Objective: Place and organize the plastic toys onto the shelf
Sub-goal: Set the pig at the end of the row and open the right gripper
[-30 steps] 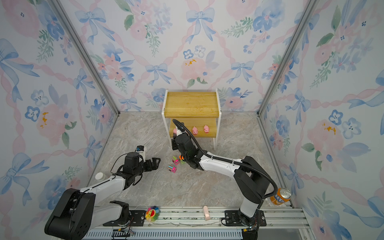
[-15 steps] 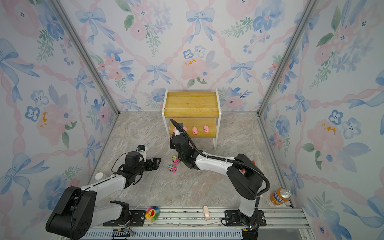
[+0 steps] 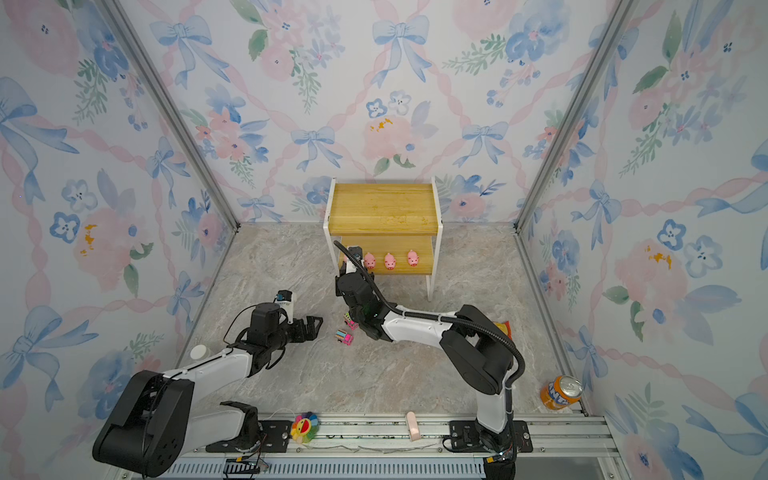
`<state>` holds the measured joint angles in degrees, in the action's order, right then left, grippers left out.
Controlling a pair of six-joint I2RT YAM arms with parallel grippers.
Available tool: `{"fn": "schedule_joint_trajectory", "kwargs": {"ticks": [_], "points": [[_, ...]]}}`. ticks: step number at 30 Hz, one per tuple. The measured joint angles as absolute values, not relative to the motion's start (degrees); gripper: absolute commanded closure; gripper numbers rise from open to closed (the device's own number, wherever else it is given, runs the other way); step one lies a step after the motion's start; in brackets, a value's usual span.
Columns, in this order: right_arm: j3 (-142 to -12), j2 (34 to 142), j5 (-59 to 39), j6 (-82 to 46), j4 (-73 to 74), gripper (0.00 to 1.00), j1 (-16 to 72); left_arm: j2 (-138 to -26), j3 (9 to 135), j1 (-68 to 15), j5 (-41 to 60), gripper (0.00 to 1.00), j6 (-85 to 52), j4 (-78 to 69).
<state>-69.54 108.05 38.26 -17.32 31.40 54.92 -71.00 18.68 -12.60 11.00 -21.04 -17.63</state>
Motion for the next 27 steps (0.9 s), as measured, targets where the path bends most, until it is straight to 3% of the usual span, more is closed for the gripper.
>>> {"fn": "schedule_joint_trajectory", "kwargs": {"ticks": [27], "points": [[-69.8, 112.0, 40.8, -15.0, 36.3, 0.63, 54.9, -71.1, 18.7, -12.6, 11.0, 0.02, -21.0, -17.7]]}}
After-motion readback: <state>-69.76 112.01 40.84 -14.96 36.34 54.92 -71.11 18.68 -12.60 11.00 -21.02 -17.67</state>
